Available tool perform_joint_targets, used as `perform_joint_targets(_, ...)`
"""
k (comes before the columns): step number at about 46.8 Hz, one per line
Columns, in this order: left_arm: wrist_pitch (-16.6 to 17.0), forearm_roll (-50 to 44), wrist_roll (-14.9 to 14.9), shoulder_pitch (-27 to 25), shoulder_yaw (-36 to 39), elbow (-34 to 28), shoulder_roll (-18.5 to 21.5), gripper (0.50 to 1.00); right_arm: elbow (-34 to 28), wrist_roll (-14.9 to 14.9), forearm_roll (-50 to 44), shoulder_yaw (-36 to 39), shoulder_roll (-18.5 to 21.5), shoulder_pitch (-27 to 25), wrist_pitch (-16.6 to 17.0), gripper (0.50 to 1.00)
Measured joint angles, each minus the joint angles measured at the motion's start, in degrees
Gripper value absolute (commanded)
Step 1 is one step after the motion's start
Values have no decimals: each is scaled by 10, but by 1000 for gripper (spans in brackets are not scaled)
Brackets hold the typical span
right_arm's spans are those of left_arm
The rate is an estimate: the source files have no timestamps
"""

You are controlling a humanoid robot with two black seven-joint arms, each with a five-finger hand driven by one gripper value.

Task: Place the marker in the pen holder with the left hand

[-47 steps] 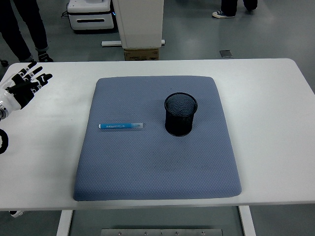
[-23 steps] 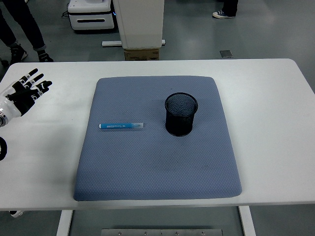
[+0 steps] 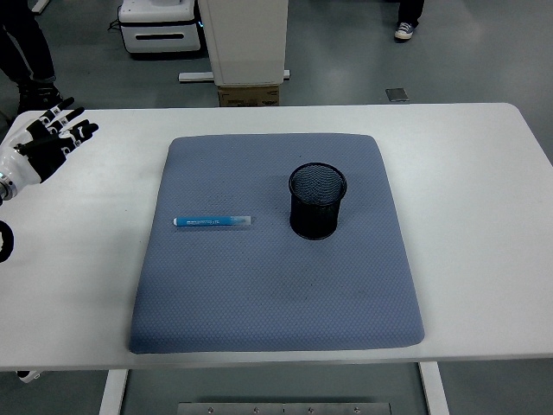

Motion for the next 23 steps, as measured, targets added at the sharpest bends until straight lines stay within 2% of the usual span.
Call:
perform_joint_targets(8,0,92,0,-16,1,-8,-2,1000,0,0,0,0,0,0,0,1000)
perform_joint_targets(18,-3,101,-1,-14,5,-51,5,1000,0,0,0,0,0,0,0,1000)
perform_joint_targets(23,3,105,0,-26,33,-83,13,1000,0,0,0,0,0,0,0,1000)
